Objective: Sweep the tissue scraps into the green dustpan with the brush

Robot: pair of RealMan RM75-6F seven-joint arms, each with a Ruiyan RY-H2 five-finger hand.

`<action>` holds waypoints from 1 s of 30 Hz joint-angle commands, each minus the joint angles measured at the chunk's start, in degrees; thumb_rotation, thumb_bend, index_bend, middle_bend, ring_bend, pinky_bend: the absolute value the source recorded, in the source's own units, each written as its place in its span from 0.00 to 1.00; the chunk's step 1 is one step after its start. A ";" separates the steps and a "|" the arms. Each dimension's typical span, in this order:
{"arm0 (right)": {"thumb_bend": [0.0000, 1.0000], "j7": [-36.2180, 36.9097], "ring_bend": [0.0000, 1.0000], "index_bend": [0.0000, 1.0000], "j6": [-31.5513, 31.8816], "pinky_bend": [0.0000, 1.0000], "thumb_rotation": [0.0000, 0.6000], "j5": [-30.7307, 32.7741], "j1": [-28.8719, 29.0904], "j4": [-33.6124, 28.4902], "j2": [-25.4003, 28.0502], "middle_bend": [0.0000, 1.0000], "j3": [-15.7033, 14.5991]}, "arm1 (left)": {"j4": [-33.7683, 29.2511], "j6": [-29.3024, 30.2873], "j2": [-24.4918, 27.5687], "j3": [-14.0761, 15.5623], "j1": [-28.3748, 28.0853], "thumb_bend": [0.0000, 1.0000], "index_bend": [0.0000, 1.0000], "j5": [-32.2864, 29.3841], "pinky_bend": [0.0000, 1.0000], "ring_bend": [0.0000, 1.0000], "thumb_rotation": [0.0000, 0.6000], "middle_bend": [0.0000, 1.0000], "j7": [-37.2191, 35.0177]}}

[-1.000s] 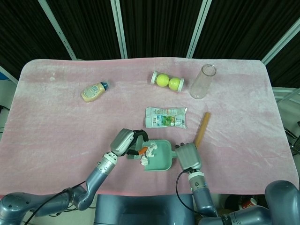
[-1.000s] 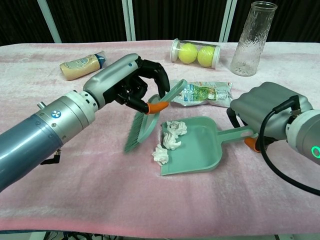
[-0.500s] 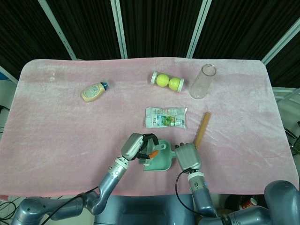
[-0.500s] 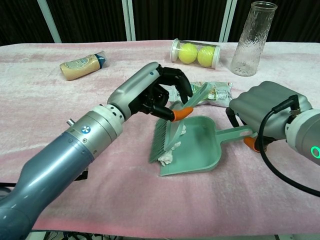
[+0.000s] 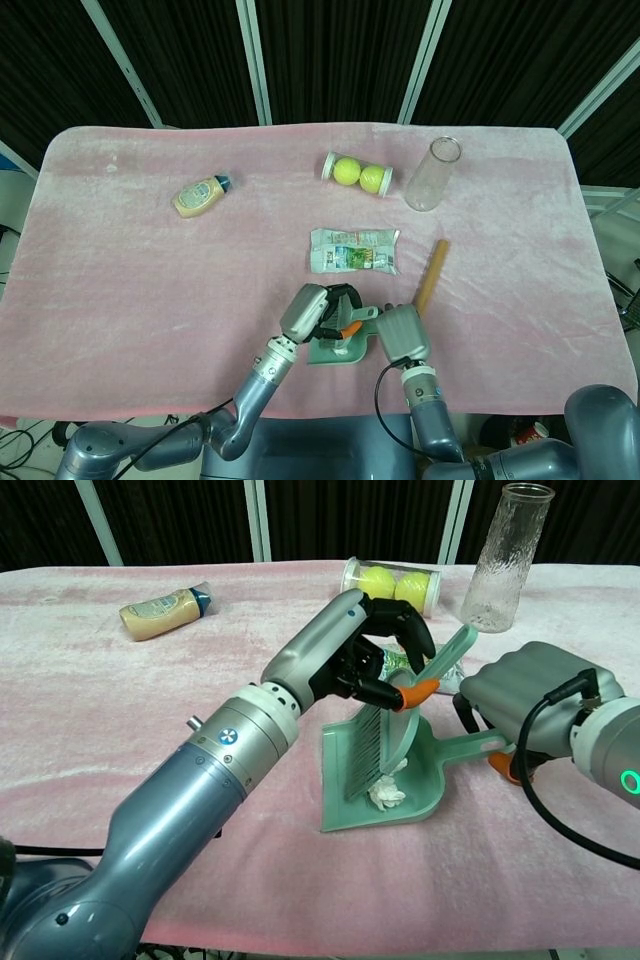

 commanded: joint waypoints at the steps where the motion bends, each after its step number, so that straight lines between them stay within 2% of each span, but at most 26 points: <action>1: 0.39 0.11 0.60 0.51 -0.23 0.73 1.00 0.24 -0.01 0.41 0.01 0.51 0.11 | 0.11 0.22 0.36 0.16 0.14 0.37 0.55 0.20 0.97 0.83 1.00 0.64 -0.28; 9: 0.39 0.57 0.60 0.51 -0.67 0.73 1.00 0.39 -0.19 1.45 -0.28 0.50 0.01 | -1.15 0.81 1.65 -0.24 0.25 0.37 0.55 0.57 0.97 0.83 1.00 0.64 -0.95; 19: 0.39 1.18 0.60 0.51 -0.89 0.73 1.00 0.94 -0.38 2.29 -0.32 0.50 0.68 | -6.81 1.01 8.24 -1.01 0.10 0.37 0.55 1.79 0.97 0.83 1.00 0.64 0.60; 30: 0.39 1.24 0.60 0.51 -1.16 0.73 1.00 1.26 -0.45 2.73 -0.39 0.50 0.66 | -7.96 -4.06 19.34 2.74 0.00 0.37 0.55 3.39 0.97 0.83 1.00 0.64 7.16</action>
